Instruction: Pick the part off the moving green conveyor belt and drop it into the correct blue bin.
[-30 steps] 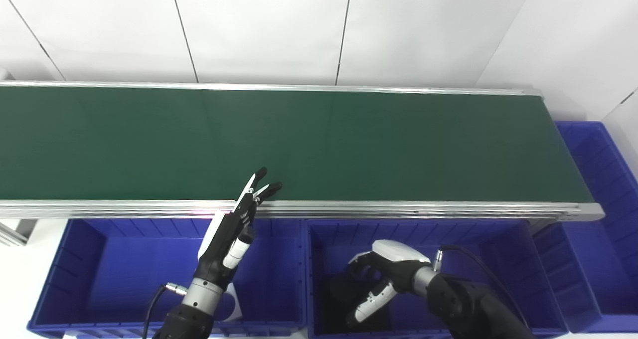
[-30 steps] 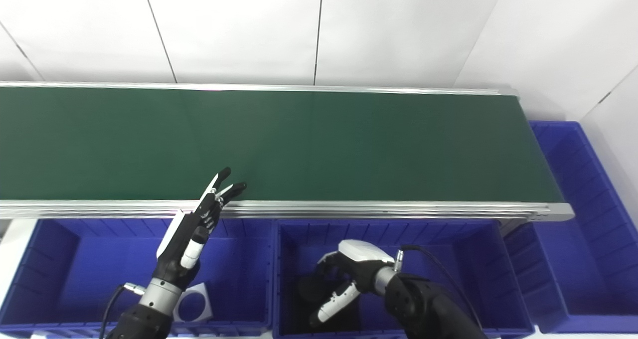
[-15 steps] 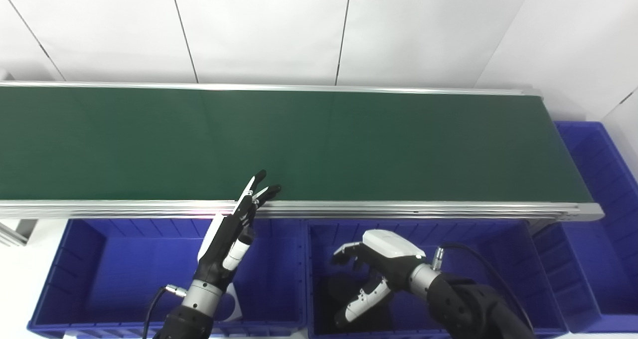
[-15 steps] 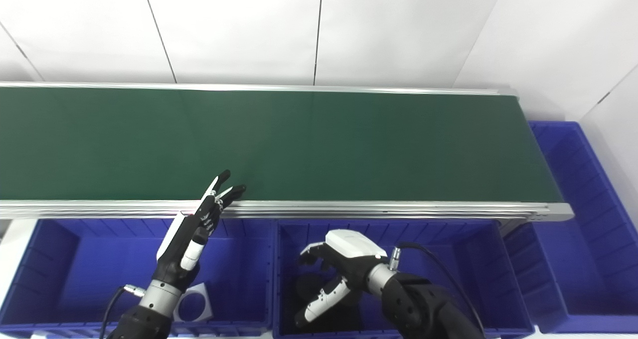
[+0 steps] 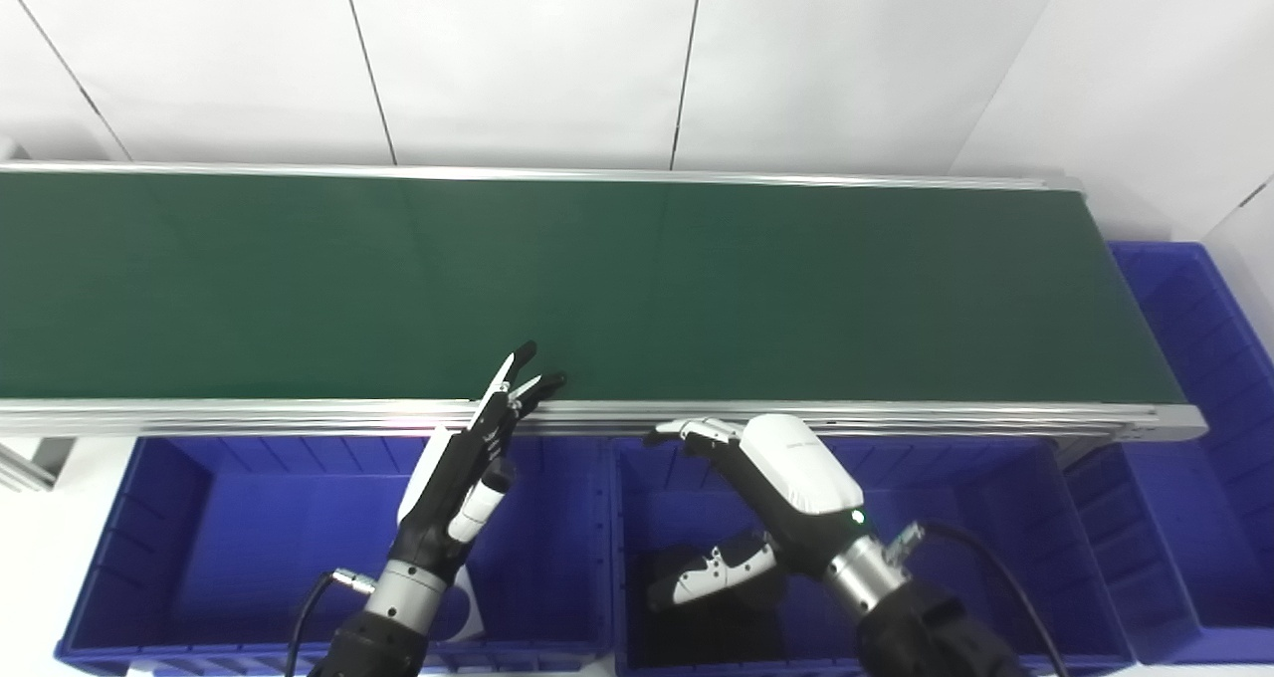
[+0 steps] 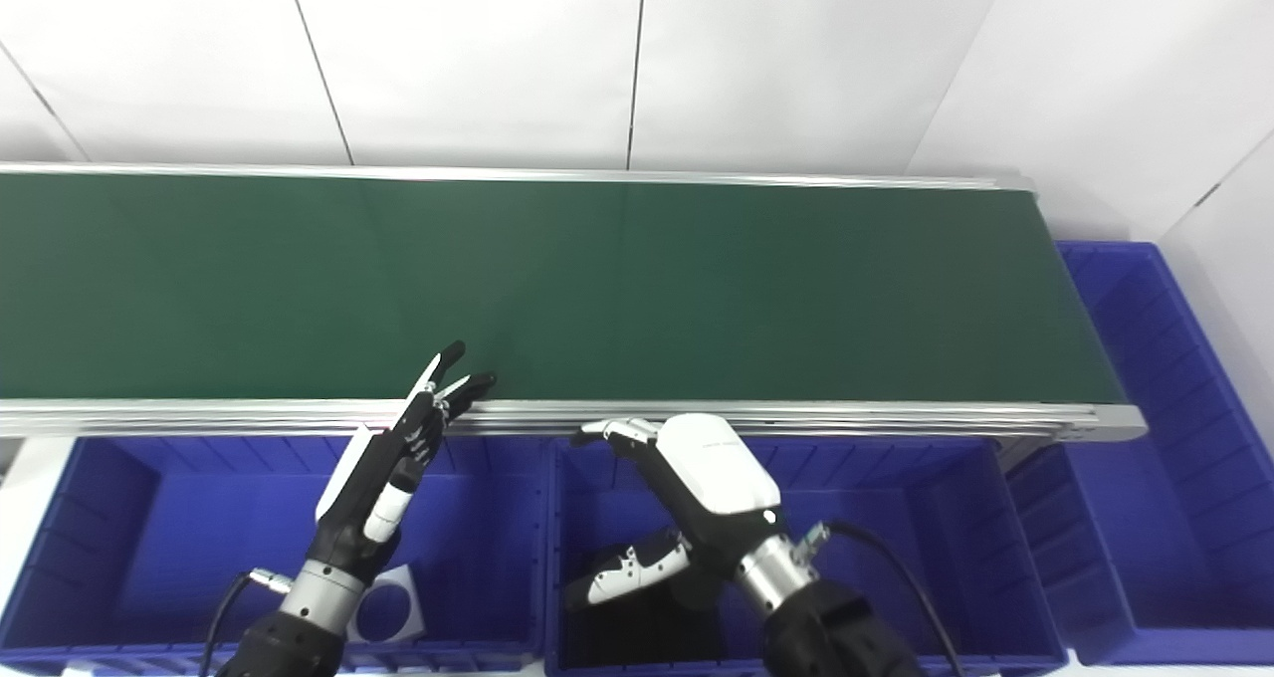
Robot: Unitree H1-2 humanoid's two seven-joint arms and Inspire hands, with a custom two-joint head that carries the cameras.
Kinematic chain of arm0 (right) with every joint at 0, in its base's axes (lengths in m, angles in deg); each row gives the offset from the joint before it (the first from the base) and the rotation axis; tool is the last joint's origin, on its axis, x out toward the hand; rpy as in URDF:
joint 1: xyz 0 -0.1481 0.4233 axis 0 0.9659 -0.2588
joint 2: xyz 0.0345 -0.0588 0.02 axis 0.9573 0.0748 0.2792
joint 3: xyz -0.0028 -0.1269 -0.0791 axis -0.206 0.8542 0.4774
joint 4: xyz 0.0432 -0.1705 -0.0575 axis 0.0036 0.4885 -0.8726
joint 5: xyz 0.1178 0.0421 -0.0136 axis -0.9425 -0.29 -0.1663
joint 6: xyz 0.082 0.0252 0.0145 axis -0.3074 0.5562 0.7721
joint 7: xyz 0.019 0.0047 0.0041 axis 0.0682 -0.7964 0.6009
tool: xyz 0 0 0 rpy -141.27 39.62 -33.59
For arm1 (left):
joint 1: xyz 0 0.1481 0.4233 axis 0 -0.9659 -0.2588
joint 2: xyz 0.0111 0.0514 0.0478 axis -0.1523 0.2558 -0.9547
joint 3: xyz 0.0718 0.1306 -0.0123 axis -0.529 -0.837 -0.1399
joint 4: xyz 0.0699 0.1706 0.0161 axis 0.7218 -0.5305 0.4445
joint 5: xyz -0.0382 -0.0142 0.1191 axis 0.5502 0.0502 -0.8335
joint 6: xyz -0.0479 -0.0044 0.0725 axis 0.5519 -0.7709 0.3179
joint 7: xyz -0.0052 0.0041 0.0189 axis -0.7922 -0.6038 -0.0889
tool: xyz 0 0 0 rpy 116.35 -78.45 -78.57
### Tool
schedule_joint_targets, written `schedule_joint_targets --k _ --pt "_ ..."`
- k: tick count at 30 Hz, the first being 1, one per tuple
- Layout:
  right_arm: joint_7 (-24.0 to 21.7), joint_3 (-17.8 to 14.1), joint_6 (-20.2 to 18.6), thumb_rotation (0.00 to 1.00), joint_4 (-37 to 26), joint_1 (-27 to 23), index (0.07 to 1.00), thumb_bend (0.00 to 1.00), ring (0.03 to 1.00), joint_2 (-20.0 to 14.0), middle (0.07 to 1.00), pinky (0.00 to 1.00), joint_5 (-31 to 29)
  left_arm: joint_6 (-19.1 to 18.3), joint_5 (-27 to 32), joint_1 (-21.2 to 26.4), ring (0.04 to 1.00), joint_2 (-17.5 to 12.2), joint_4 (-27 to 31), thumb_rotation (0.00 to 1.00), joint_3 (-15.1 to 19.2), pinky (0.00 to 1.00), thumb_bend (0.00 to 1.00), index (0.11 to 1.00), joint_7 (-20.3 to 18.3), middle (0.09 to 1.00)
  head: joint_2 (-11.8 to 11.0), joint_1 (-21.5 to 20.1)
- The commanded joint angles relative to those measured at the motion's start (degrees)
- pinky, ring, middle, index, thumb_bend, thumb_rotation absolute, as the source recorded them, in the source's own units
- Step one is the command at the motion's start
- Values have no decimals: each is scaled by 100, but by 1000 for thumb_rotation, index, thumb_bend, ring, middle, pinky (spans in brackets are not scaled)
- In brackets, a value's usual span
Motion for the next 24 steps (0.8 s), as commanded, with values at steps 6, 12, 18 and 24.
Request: schedule_joint_targets --k 6,12,18,24 --pt "1153 -207 1538 798 823 67 900 967 868 524 913 709 -877 214 15 4 910 -121 127 1000 19 957 798 1000 -35 881 -46 187" --pt "1471 -405 2596 907 1968 -14 918 1000 956 980 959 860 -1851 377 76 -13 911 -162 65 1000 2 967 796 999 -39 878 -182 401" --pt "1679 -245 2975 928 2764 -74 942 998 962 1265 962 885 -2643 446 16 -101 910 -189 150 1000 -46 956 796 1000 -46 878 -308 633" --pt "1833 26 2975 903 3107 -193 952 1000 943 1242 967 891 -2999 450 107 -255 909 -199 293 1000 -89 960 782 1000 -107 883 -390 716"
